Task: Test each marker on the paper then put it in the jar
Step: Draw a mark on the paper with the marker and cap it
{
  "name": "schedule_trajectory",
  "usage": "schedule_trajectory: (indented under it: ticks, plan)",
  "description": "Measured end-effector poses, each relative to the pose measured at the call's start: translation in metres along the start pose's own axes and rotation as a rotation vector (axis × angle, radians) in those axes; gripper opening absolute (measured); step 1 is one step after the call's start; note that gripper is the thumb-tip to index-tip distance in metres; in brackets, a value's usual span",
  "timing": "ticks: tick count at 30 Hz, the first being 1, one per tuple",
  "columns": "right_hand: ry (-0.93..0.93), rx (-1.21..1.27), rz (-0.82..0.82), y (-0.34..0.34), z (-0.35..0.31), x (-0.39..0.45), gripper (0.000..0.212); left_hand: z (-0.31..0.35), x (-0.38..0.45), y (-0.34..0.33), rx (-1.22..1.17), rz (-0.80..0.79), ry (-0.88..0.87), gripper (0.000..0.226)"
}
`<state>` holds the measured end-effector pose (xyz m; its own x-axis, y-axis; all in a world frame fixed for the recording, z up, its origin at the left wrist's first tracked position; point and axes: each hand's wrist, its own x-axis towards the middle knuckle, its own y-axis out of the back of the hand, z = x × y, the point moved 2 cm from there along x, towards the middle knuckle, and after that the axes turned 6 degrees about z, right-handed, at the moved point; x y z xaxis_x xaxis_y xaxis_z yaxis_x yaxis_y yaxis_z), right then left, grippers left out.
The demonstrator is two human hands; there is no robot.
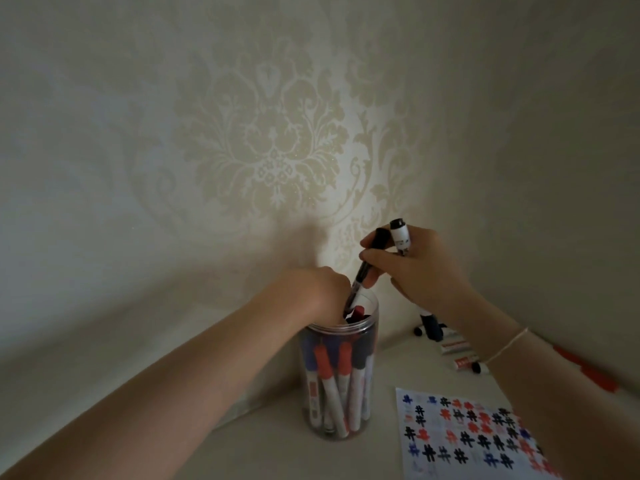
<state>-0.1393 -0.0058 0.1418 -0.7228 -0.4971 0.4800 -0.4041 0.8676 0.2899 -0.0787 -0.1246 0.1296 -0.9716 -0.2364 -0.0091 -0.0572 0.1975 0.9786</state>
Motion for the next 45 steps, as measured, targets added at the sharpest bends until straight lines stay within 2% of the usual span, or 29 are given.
schedule_trajectory:
  ticks: [4,12,17,21,28,31,35,37,40,43,45]
  plan:
    - [0.103,-0.109,0.02,-0.002,0.002,-0.005,0.002,-0.007,0.005,-0.004,0.092,0.075,-0.004,0.034]
    - [0.084,-0.14,0.04,0.0,0.008,-0.005,0.006,-0.003,0.005,-0.004,0.202,0.19,-0.048,0.035]
    - [0.165,-0.03,0.108,-0.005,0.008,-0.012,0.005,-0.006,0.003,-0.004,0.004,0.13,-0.009,0.05]
    - [0.226,0.049,0.188,-0.005,0.008,-0.012,0.007,-0.007,0.004,-0.006,0.016,0.181,-0.002,0.038]
    - [0.261,0.042,0.198,-0.004,0.007,-0.013,0.011,-0.004,0.002,0.0,0.124,0.203,0.014,0.022]
    - [0.197,0.044,0.182,0.0,0.008,-0.009,0.012,0.001,-0.002,0.004,0.208,0.221,0.014,0.015]
    - [0.128,-0.111,0.032,-0.014,0.017,-0.008,0.003,0.002,-0.006,0.005,0.249,0.226,-0.047,0.017]
    - [0.135,-0.225,-0.008,-0.023,0.021,-0.006,0.014,0.003,-0.006,0.005,0.254,0.209,-0.067,0.029]
    - [0.183,-0.35,-0.011,-0.031,0.019,0.002,0.024,0.0,-0.001,0.0,0.26,0.215,-0.051,0.017]
    - [0.145,-0.369,-0.04,-0.035,0.017,0.007,0.017,-0.009,0.003,-0.004,0.202,0.253,-0.016,0.016]
    - [0.091,-0.434,-0.077,-0.037,0.016,0.006,0.022,-0.017,0.004,-0.004,0.083,0.246,0.023,0.025]
